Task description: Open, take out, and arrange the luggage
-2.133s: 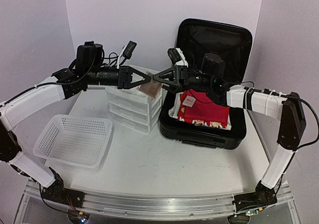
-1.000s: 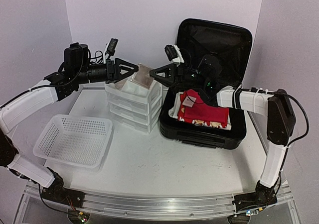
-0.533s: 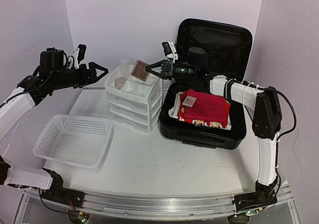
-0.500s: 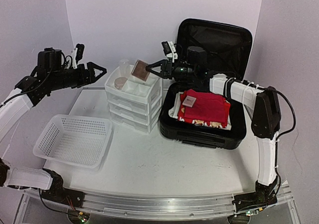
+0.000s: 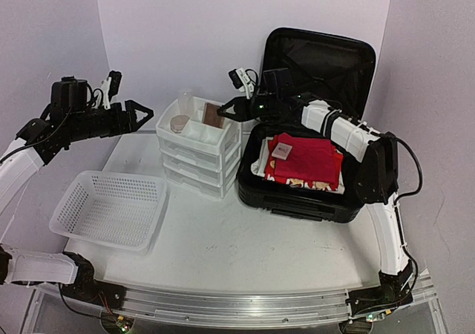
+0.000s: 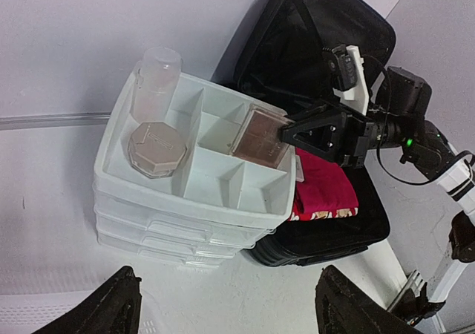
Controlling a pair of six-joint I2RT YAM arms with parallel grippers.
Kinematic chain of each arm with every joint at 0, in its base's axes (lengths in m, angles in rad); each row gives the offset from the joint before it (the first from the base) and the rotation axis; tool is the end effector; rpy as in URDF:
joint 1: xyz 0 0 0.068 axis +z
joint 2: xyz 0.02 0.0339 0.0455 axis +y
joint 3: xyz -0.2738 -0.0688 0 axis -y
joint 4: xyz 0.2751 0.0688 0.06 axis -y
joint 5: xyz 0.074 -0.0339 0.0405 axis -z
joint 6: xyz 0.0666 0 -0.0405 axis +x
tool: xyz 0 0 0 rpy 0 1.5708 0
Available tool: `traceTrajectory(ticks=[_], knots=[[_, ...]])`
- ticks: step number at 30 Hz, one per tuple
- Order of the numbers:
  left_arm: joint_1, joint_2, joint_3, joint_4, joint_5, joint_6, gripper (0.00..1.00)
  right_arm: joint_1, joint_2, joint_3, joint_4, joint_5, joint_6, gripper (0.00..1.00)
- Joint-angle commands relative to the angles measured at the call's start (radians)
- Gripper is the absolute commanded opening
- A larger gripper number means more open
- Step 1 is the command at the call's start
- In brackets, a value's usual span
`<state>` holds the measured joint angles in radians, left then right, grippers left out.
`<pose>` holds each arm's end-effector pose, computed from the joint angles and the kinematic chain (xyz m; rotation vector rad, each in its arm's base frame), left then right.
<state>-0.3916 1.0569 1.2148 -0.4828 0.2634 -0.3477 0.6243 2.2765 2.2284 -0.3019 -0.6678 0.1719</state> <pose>0.2510 -0.1224 0.4103 0.2279 1.9419 -0.7456 0.4578 0.3806 0.3253 -0.9044 1.8061 1.1600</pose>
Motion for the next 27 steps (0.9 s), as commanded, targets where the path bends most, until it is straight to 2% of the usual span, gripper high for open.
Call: traceTrajectory(ticks=[1, 11, 17, 22, 27], knots=[[-0.001, -0.007, 0.003, 0.022, 0.029, -0.003, 0.81, 0.010, 0.027, 0.066, -0.039, 0.041, -0.077, 0.06], [-0.002, -0.017, -0.003, 0.029, 0.046, -0.016, 0.81, 0.052, 0.076, 0.100, -0.091, 0.111, -0.148, 0.09], [-0.001, -0.023, -0.007, 0.033, 0.051, -0.020, 0.81, 0.074, 0.073, 0.088, -0.128, 0.205, -0.231, 0.17], [-0.001, -0.024, -0.011, 0.038, 0.053, -0.028, 0.82, 0.077, 0.072, 0.099, -0.155, 0.234, -0.249, 0.19], [-0.001, -0.015, -0.005, 0.040, 0.068, -0.036, 0.82, 0.077, 0.045, 0.092, -0.166, 0.329, -0.235, 0.22]])
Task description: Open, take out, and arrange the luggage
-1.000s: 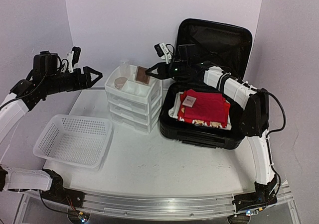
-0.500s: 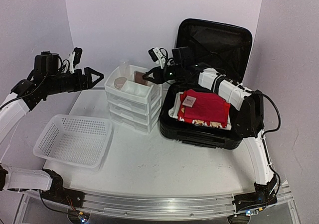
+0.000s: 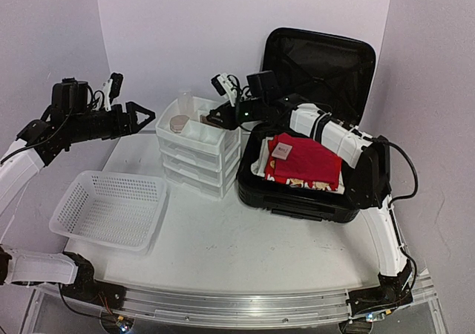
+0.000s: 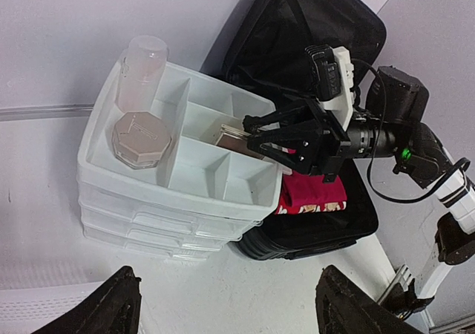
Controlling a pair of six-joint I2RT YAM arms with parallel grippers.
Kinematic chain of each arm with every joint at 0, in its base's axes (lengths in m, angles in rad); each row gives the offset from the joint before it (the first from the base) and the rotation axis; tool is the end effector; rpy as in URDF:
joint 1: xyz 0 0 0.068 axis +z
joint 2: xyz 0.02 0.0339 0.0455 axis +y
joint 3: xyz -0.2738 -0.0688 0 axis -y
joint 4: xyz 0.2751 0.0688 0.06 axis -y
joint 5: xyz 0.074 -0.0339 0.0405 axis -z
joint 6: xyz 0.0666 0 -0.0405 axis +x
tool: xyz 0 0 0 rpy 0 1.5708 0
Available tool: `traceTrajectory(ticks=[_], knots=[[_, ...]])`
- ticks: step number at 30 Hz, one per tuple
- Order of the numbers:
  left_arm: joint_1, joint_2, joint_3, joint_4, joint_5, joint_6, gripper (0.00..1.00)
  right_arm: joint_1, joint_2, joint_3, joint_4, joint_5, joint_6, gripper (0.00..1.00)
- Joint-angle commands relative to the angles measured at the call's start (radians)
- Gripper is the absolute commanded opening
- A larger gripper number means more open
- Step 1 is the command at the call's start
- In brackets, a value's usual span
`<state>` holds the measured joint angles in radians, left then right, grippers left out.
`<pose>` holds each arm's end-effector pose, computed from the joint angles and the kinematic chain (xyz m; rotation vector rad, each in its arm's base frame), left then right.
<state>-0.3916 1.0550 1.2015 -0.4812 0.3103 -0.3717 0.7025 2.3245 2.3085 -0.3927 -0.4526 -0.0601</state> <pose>0.2493 -0.1250 0.4061 0.2375 1.9584 -0.8038 0.4439 0.4140 0.3155 -1.0329 1.7574 0.8582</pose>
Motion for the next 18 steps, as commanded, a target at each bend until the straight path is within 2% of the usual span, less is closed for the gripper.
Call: traceTrajectory(ticks=[1, 6, 12, 15, 18], knots=[[-0.001, -0.010, 0.009, 0.039, 0.021, -0.014, 0.82, -0.001, -0.014, 0.015, -0.079, 0.144, 0.005, 0.25], [-0.001, 0.004, 0.019, 0.045, 0.031, -0.023, 0.82, -0.001, -0.054, 0.032, -0.091, 0.246, 0.027, 0.41], [-0.002, 0.025, 0.029, 0.057, 0.056, -0.046, 0.82, -0.001, -0.088, 0.069, -0.126, 0.418, 0.034, 0.45], [-0.001, 0.033, 0.033, 0.064, 0.067, -0.054, 0.81, 0.002, -0.070, 0.129, -0.199, 0.514, 0.012, 0.45], [-0.001, 0.041, 0.036, 0.065, 0.071, -0.058, 0.82, 0.002, -0.089, 0.127, -0.233, 0.527, 0.022, 0.50]])
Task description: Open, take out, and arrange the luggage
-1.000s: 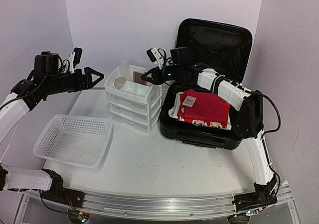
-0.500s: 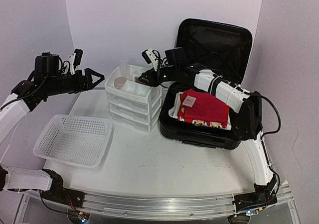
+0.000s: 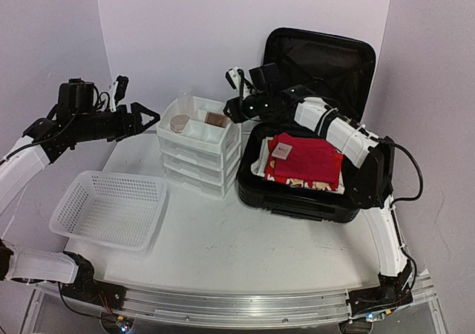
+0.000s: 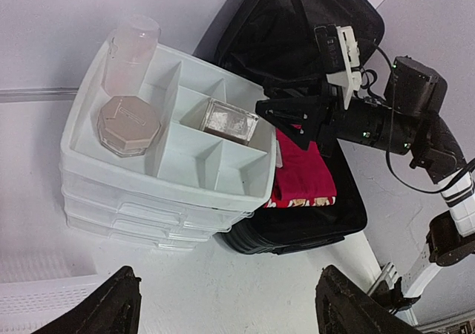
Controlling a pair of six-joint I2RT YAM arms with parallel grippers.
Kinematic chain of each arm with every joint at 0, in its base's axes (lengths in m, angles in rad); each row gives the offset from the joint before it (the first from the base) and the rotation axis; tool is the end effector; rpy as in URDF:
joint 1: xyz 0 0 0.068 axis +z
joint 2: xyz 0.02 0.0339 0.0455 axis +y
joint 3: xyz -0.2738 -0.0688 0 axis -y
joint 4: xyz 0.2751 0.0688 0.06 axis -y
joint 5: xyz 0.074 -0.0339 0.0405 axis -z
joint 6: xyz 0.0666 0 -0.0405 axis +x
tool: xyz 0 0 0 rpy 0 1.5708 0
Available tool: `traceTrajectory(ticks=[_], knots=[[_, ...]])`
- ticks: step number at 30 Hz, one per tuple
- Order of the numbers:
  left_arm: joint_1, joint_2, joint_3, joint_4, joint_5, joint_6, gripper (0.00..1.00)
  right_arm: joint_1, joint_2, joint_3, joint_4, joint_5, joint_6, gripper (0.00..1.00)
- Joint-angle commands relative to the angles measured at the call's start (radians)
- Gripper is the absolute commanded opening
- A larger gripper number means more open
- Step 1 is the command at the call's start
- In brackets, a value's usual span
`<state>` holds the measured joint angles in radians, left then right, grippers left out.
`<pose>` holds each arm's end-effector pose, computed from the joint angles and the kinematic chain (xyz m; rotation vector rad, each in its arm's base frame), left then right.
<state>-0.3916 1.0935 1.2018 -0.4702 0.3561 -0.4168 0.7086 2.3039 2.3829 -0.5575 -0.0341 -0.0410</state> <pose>0.2581 -0.1317 0.3978 0.2229 1.9990 -0.8725 0.4522 0.3906 0.3338 -0.7812 1.9269 0.4475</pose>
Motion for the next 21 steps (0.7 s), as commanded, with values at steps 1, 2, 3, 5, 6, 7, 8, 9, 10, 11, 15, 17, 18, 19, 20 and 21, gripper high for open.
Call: traceTrajectory(ticks=[1, 2, 3, 5, 6, 7, 8, 9, 10, 11, 15, 17, 18, 19, 20, 21], knots=[[-0.001, 0.004, 0.036, 0.056, 0.027, -0.014, 0.82, -0.004, -0.090, 0.032, -0.071, 0.086, 0.009, 0.52], [-0.002, 0.005, 0.037, 0.056, 0.027, -0.014, 0.81, -0.004, -0.118, 0.008, -0.071, 0.057, 0.021, 0.56], [-0.001, 0.006, 0.039, 0.056, 0.027, -0.014, 0.82, -0.003, -0.153, -0.027, -0.069, 0.044, 0.031, 0.61], [-0.001, 0.004, 0.037, 0.056, 0.025, -0.014, 0.82, -0.010, -0.250, -0.127, -0.059, -0.008, 0.069, 0.73], [-0.001, 0.004, 0.035, 0.056, 0.023, -0.014, 0.82, -0.020, -0.286, -0.178, -0.058, -0.017, 0.089, 0.82], [-0.001, 0.005, 0.033, 0.057, 0.020, -0.013, 0.82, -0.032, -0.324, -0.234, -0.058, -0.017, 0.111, 0.90], [-0.001, 0.006, 0.031, 0.058, 0.018, -0.013, 0.82, -0.050, -0.355, -0.288, -0.057, -0.008, 0.149, 0.97], [-0.001, 0.010, 0.030, 0.060, 0.018, -0.014, 0.82, -0.071, -0.381, -0.345, -0.058, -0.013, 0.189, 0.98], [-0.001, 0.013, 0.030, 0.062, 0.021, -0.016, 0.82, -0.091, -0.405, -0.398, -0.057, -0.025, 0.219, 0.98], [-0.001, 0.020, 0.032, 0.066, 0.024, -0.019, 0.82, -0.109, -0.423, -0.455, -0.055, -0.035, 0.250, 0.98], [-0.001, 0.051, 0.031, 0.091, 0.043, -0.036, 0.82, -0.143, -0.470, -0.622, -0.034, -0.009, 0.282, 0.98], [-0.002, 0.065, 0.032, 0.099, 0.056, -0.049, 0.82, -0.149, -0.470, -0.658, -0.030, 0.016, 0.242, 0.98], [-0.002, 0.068, 0.032, 0.103, 0.063, -0.055, 0.82, -0.156, -0.462, -0.665, -0.030, 0.009, 0.229, 0.98], [-0.001, 0.070, 0.032, 0.105, 0.070, -0.060, 0.82, -0.163, -0.455, -0.669, -0.031, -0.005, 0.209, 0.98], [-0.002, 0.071, 0.030, 0.107, 0.074, -0.064, 0.82, -0.171, -0.442, -0.670, -0.036, -0.019, 0.185, 0.98], [-0.001, 0.071, 0.030, 0.107, 0.076, -0.066, 0.82, -0.174, -0.431, -0.664, -0.050, -0.012, 0.149, 0.98]])
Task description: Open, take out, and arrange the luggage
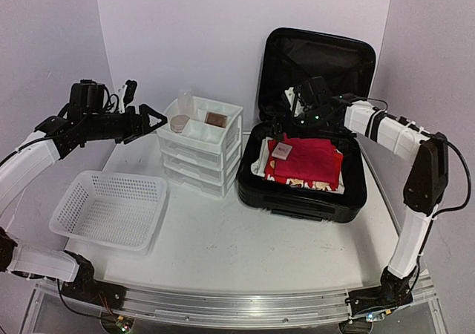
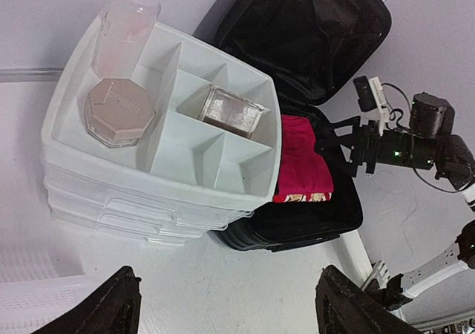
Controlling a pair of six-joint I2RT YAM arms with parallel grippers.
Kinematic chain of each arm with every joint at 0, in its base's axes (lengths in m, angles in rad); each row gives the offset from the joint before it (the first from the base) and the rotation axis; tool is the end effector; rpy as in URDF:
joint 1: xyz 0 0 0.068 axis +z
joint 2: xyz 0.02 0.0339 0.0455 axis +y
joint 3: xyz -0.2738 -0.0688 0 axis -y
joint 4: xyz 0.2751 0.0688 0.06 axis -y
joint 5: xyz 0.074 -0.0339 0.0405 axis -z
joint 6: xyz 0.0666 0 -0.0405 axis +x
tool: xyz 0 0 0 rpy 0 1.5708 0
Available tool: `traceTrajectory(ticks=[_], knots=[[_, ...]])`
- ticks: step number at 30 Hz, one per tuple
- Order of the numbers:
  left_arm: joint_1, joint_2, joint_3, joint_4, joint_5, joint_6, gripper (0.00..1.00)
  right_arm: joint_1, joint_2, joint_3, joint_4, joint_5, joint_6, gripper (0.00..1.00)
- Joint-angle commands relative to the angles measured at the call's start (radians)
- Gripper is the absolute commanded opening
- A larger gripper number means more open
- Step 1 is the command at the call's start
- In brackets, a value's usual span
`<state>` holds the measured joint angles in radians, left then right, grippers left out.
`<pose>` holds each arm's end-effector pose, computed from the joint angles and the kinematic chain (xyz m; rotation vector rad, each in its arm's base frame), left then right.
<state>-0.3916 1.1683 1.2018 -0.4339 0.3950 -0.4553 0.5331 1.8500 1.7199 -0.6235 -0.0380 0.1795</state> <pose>0.2772 -0.1422 0.3818 0.2057 2.0502 -0.9288 0.4108 0.2454 0.3043 -0.4339 2.3181 0.3981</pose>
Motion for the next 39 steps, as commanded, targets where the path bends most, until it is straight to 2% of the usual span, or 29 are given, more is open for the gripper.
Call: traceTrajectory(ticks=[1, 3, 6, 9, 13, 18, 24, 33, 39], knots=[[-0.002, -0.005, 0.028, 0.071, 0.036, -0.028, 0.82, 0.000, 0.036, 0.000, 0.007, 0.001, -0.124, 0.98], [-0.001, -0.012, 0.024, 0.070, 0.033, -0.031, 0.81, -0.004, 0.066, 0.009, -0.008, 0.025, -0.230, 0.98], [-0.001, -0.014, 0.021, 0.071, 0.031, -0.040, 0.82, -0.011, 0.153, 0.102, -0.094, 0.050, -0.305, 0.98], [-0.001, -0.011, 0.022, 0.070, 0.033, -0.050, 0.81, -0.019, 0.253, 0.233, -0.172, 0.175, -0.177, 0.98], [-0.003, -0.002, 0.016, 0.084, 0.028, -0.061, 0.81, -0.010, 0.294, 0.238, -0.148, 0.223, 0.098, 0.98], [-0.003, 0.017, 0.021, 0.093, 0.054, -0.069, 0.81, 0.014, 0.375, 0.314, -0.148, 0.380, 0.234, 0.98], [-0.002, 0.003, 0.013, 0.095, 0.052, -0.057, 0.81, 0.035, 0.446, 0.382, -0.159, 0.472, 0.273, 0.98], [-0.003, 0.002, 0.000, 0.099, 0.058, -0.053, 0.81, 0.077, 0.558, 0.526, -0.203, 0.573, 0.220, 0.98], [-0.001, -0.006, -0.008, 0.099, 0.055, -0.048, 0.82, 0.078, 0.562, 0.536, -0.215, 0.586, 0.230, 0.85]])
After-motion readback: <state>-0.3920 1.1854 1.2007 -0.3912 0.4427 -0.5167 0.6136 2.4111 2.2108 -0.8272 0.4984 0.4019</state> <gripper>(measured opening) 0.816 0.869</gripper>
